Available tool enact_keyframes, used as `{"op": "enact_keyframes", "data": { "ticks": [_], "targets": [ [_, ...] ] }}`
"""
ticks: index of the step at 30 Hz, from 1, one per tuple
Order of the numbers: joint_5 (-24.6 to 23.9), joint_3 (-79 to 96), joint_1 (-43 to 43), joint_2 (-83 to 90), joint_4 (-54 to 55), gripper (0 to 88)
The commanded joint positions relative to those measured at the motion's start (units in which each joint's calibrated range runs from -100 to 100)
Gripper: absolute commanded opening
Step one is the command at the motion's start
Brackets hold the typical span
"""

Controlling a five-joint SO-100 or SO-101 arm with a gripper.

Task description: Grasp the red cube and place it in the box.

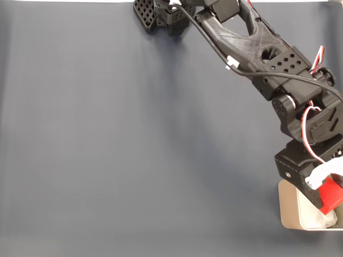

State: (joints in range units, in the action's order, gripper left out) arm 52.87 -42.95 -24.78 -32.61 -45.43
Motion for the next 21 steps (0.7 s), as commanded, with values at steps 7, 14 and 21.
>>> {"op": "enact_keyframes", "data": {
  "ticks": [7,14,21],
  "targets": [
    [-1.5,-3.5,-0.7,1.2,-0.2,1.3],
    [-1.9,-3.5,-0.7,1.2,1.1,1.3],
    [-2.0,-3.5,-0.7,1.2,2.6,6.8]
  ]
}}
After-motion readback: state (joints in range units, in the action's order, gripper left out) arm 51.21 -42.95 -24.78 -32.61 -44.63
